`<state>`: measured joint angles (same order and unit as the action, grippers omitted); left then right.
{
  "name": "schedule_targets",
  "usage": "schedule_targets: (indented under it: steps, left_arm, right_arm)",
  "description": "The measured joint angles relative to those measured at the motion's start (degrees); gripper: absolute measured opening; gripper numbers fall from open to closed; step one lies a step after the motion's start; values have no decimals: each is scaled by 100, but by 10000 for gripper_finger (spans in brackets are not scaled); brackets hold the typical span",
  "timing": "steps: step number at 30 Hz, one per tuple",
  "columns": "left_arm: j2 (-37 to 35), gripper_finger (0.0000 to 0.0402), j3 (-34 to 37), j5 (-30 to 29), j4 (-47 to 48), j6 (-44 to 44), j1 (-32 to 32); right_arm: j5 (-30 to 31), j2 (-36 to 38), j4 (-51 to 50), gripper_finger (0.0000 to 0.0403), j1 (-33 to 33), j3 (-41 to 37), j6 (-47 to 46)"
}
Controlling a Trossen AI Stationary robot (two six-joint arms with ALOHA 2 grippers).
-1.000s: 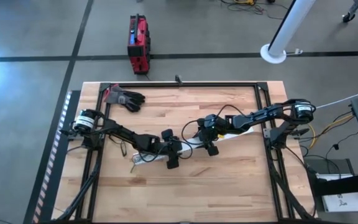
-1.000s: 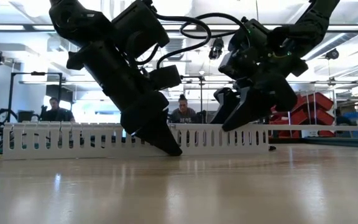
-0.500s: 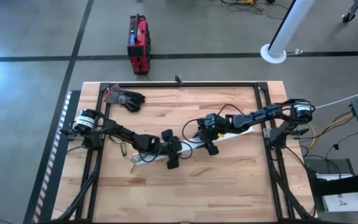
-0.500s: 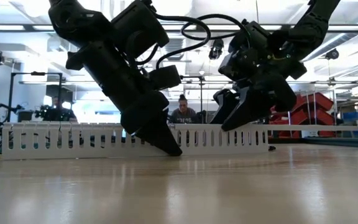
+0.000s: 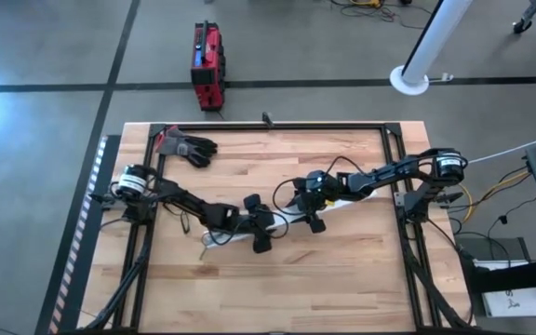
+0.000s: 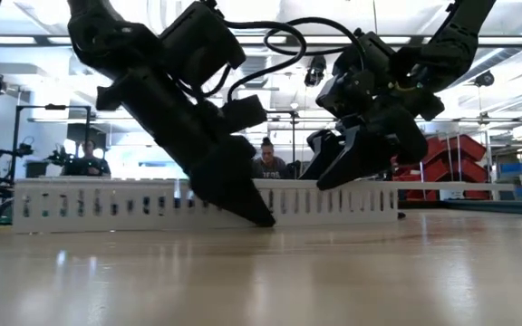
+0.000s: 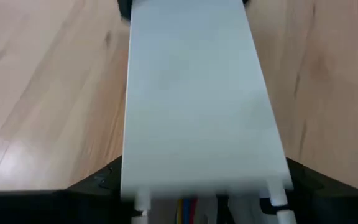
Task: Ziptie cables
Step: Insert the white duct lid into the white cable duct until it is secured
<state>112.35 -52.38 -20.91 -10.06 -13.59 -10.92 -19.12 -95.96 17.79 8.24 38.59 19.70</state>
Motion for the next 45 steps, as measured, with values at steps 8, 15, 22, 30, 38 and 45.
schedule_targets:
  steps: [8,15,22,30,38,45]
  left_arm:
    - [-28,248,-21,-25,-397,-4,138]
    - [-634,267,-21,-21,449,146,170]
    - [-1515,281,-34,-23,2807,-595,83]
    - [-1551,259,210,218,3471,-1412,-203]
    - [-1387,209,750,128,2546,-1604,-240]
    - [-1306,217,830,146,2232,-1670,-240]
  right_arm:
    - [-37,2,5,218,-5,2,180]
    - [203,13,-176,218,-3,36,173]
    - [485,22,-264,218,6,39,151]
    - [472,24,-294,218,10,31,209]
    - [463,22,-129,218,11,24,191]
    - [133,17,-49,218,17,15,262]
